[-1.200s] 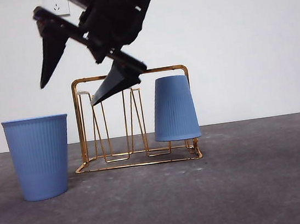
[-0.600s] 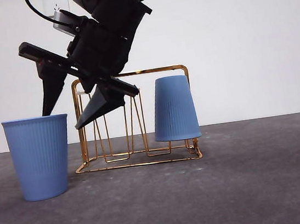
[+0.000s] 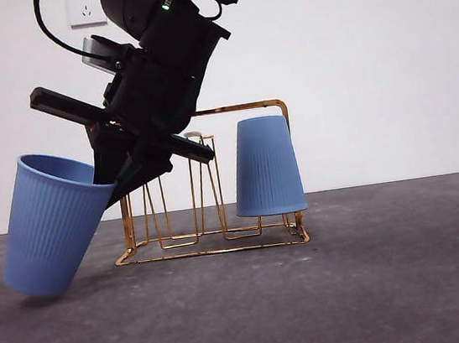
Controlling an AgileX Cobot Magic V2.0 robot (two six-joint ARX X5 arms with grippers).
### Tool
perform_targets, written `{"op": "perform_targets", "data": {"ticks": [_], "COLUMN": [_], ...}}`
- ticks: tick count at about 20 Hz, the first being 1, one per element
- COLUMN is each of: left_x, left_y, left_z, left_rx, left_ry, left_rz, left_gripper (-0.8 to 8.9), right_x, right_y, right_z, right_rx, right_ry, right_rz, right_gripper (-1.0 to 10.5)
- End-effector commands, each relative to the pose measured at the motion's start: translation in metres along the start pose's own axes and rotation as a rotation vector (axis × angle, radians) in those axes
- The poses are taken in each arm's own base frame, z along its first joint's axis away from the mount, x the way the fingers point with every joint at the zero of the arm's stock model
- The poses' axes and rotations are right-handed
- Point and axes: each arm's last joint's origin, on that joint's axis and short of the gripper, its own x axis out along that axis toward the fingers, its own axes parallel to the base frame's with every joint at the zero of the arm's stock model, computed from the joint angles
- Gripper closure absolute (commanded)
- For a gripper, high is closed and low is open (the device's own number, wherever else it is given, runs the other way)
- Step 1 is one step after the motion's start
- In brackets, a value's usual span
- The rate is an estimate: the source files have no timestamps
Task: Pick up cup 1,put cup 1 in the cup rack,pick up cup 2,put cup 2 in the cup rack
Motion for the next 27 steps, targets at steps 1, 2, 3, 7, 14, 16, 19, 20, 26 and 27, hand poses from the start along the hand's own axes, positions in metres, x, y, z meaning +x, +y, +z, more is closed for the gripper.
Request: {"op": "perform_targets", "data": {"ticks": [1, 2, 3, 7, 14, 16, 19, 20, 26, 27], "left_x": [0.001, 0.001, 0.001, -0.003, -0.009, -0.004, 0.005, 0.009, 0.035, 0.040], "left_y": [-0.003, -0.004, -0.005, -0.012, -0.032, -0.043, -0.059, -0.065, -0.100, -0.106], "left_z": [0.002, 0.005, 0.007, 0.025, 0.063, 0.072, 0.082, 0.085, 0.101, 0.103], "left_rx": [-0.029, -0.043, -0.057, -0.123, -0.224, -0.221, -0.215, -0.213, -0.221, -0.220], "left_ry": [-0.022, -0.038, -0.060, -0.194, -0.466, -0.506, -0.545, -0.560, -0.634, -0.646], "left_rz": [-0.038, -0.057, -0.079, -0.212, -0.577, -0.682, -0.816, -0.863, -1.078, -1.118], "left_gripper": [2.83, 2.83, 2.83, 2.83, 2.83, 2.83, 2.83, 2.83, 2.83, 2.82], "right_x": [-0.005, -0.016, -0.032, -0.132, -0.341, -0.380, -0.416, -0.426, -0.459, -0.460], "right_y": [0.003, 0.008, 0.013, 0.039, 0.071, 0.075, 0.080, 0.082, 0.088, 0.088], "right_z": [0.002, 0.007, 0.013, 0.037, 0.018, 0.008, -0.006, -0.010, -0.025, -0.026], "right_rx": [-0.001, -0.013, -0.025, -0.131, -0.326, -0.371, -0.435, -0.460, -0.589, -0.598], "right_ry": [-0.014, -0.033, -0.067, -0.297, -0.855, -1.003, -1.138, -1.174, -1.294, -1.303], "right_rz": [0.027, 0.058, 0.079, 0.129, 0.120, 0.145, 0.212, 0.246, 0.395, 0.404], "right_gripper": [9.6, 9.6, 9.6, 9.6, 9.6, 9.6, 9.6, 9.6, 9.6, 9.6]}}
